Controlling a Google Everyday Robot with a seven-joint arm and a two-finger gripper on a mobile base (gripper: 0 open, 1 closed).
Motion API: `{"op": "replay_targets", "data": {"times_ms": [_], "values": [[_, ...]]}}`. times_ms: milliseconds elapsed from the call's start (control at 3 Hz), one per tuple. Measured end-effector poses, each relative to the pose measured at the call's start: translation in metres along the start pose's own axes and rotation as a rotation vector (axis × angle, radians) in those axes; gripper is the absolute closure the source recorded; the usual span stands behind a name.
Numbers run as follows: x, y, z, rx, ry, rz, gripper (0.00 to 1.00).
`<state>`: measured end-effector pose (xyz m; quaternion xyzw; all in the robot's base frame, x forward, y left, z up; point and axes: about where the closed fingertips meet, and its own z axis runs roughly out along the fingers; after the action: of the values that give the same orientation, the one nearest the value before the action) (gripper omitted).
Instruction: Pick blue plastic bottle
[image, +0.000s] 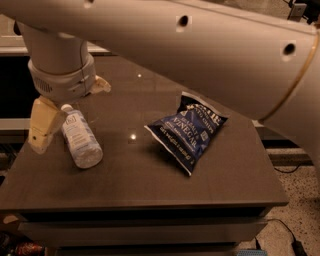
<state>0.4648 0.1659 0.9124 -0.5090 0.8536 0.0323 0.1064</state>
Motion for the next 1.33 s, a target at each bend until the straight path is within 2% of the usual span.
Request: {"op": "replay_targets", "data": {"times_ms": [667,1000,1333], "values": [[-0.017,0.012,0.054,-0.06,0.004,0.1,0.0],[-0.023,0.018,0.077,-0.074,0.025,0.125,0.16],[-0.024,0.02,0.09,-0.08,0.037,0.147,0.39]]}}
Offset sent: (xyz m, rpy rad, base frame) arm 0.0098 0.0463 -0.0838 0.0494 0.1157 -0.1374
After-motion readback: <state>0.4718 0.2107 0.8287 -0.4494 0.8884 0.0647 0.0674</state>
